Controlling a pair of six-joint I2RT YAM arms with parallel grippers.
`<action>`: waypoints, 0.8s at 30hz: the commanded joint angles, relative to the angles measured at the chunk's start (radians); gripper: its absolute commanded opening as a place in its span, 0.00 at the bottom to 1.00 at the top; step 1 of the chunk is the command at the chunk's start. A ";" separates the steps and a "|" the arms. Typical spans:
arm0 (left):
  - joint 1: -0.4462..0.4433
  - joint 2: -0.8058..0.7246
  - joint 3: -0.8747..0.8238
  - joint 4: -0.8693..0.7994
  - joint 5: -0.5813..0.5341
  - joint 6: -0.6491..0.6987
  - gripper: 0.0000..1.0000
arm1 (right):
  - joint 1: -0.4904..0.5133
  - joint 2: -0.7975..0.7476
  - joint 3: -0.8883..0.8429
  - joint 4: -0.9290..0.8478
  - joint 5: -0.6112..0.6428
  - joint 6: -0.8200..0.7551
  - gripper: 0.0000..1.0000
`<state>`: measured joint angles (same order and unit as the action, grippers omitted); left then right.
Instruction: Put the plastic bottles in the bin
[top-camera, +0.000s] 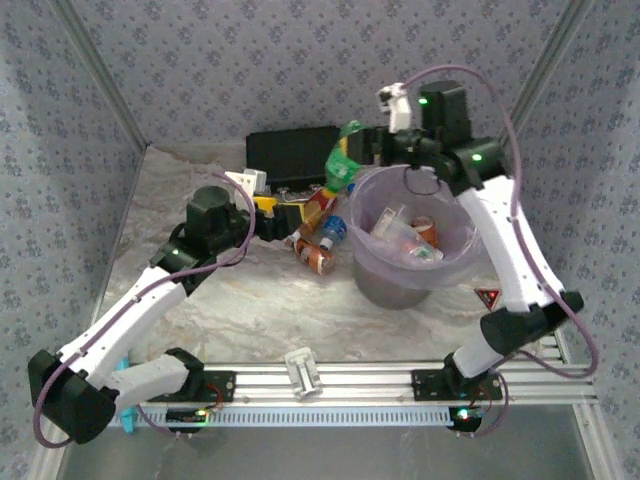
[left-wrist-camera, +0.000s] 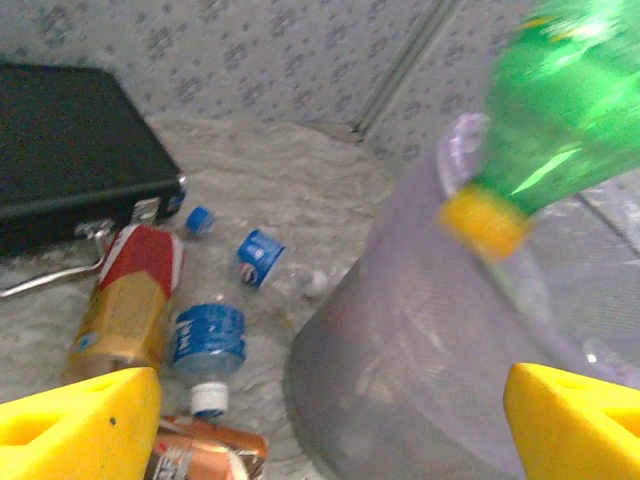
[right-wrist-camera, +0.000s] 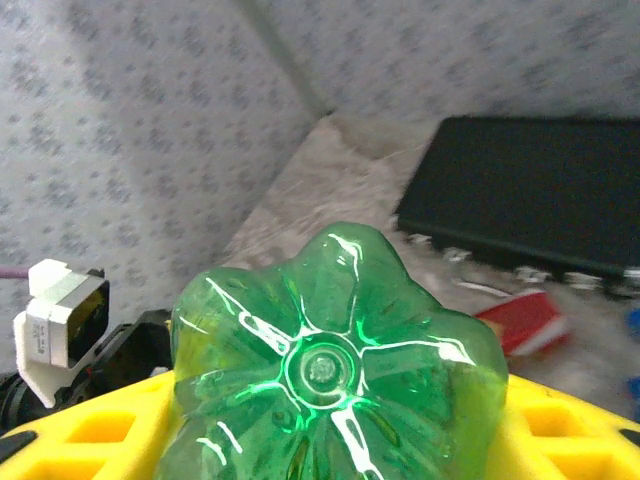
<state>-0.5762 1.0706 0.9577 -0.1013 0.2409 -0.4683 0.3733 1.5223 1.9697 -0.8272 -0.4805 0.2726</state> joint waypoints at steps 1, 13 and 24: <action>-0.005 0.036 0.019 -0.081 -0.074 0.019 0.86 | -0.061 -0.110 0.037 -0.162 0.139 -0.074 0.52; -0.013 0.248 0.104 -0.245 -0.181 0.022 0.86 | -0.244 -0.165 -0.064 -0.358 0.440 -0.260 0.47; -0.014 0.319 0.131 -0.263 -0.219 0.019 0.87 | -0.124 -0.013 -0.089 -0.465 0.609 -0.437 0.38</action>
<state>-0.5850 1.3689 1.0500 -0.3428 0.0353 -0.4610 0.2253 1.4776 1.8919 -1.2373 0.0696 -0.0826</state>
